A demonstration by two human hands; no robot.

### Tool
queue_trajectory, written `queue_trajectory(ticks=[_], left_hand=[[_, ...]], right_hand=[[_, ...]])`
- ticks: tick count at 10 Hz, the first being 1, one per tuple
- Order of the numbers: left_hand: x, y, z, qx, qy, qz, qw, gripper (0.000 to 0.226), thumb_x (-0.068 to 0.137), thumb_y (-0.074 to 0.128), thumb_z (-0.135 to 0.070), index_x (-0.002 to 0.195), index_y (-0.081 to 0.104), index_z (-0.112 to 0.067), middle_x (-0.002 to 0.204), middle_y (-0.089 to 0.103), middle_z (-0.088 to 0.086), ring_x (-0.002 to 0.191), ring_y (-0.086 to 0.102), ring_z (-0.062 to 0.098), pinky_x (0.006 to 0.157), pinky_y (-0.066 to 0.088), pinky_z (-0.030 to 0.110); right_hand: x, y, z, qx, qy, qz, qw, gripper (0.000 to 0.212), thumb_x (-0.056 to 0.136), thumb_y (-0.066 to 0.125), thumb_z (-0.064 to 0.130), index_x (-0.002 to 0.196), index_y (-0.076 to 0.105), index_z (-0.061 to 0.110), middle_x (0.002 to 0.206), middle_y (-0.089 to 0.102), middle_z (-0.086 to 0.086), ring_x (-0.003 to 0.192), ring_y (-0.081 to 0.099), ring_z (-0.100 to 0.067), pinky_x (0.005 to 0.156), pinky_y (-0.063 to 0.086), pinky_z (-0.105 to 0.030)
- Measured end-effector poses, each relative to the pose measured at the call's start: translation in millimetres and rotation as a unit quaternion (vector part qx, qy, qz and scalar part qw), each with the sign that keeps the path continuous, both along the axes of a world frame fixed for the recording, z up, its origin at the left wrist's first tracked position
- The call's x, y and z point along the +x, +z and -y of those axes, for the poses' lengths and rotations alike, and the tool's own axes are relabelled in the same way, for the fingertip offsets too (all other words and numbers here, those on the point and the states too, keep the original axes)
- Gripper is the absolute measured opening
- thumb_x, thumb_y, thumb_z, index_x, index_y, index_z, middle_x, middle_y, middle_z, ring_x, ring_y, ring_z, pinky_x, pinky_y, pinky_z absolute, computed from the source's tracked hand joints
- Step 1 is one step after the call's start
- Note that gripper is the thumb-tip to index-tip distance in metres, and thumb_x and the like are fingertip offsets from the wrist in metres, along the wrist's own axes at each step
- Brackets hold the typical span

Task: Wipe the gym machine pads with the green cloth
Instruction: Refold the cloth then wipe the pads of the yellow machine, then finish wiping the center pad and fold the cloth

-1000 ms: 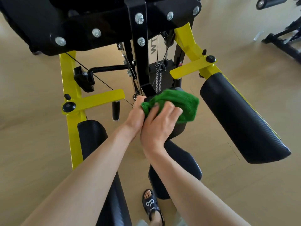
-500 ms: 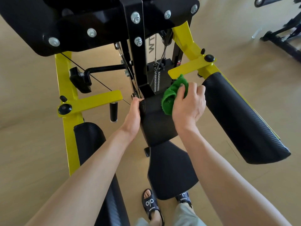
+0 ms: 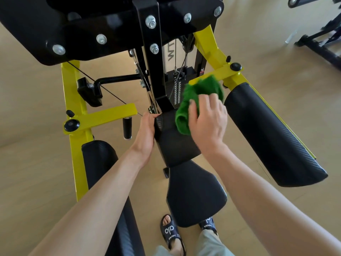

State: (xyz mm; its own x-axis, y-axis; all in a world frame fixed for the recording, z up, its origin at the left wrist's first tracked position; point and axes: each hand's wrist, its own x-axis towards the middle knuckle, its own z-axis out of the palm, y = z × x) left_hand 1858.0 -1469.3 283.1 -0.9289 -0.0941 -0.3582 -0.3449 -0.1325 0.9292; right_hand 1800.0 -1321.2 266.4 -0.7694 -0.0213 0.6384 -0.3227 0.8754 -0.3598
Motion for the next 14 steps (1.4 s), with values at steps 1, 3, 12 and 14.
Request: queue_trajectory(ticks=[1,3,12,14], left_hand=[[1,-6,-1,0.010,0.003,0.007,1.000,0.067,0.105,0.009,-0.042,0.116,0.063,-0.005,0.109,0.074,0.004,0.103,0.066,0.007,0.088,0.049,0.021],[0,-15,-5,0.015,0.043,0.037,0.998,0.062,0.104,0.013,-0.050,0.119,0.062,-0.015,0.118,0.068,0.005,0.119,0.057,0.017,0.108,0.039,0.034],[0,-7,-7,-0.147,0.007,0.074,0.986,0.054,0.093,0.030,-0.057,0.115,0.049,-0.012,0.119,0.054,0.014,0.119,0.049,0.029,0.098,0.036,0.034],[3,38,-21,-0.388,-0.037,-0.216,0.895,0.042,0.086,0.049,-0.015,0.127,0.054,-0.020,0.128,0.053,-0.003,0.119,0.045,0.014,0.097,0.040,0.032]], right_hand=[[-4,-17,-14,-0.185,-0.097,0.155,0.966,0.029,0.102,0.040,0.029,0.091,0.057,0.009,0.089,0.057,-0.006,0.080,0.055,-0.027,0.069,0.041,-0.037],[23,-68,-15,-0.488,-0.220,0.399,0.744,0.023,0.094,0.036,0.019,0.109,0.054,0.023,0.098,0.063,0.001,0.092,0.062,-0.027,0.080,0.045,-0.037],[71,14,38,-0.642,-0.105,0.643,0.404,0.038,0.101,0.031,0.027,0.072,0.049,0.011,0.046,0.049,-0.005,0.036,0.028,-0.014,0.043,0.017,-0.021],[63,39,2,-0.523,-0.029,0.614,0.590,0.020,0.095,0.049,0.027,0.086,0.058,0.012,0.068,0.056,-0.011,0.048,0.047,-0.023,0.045,0.035,-0.026]])
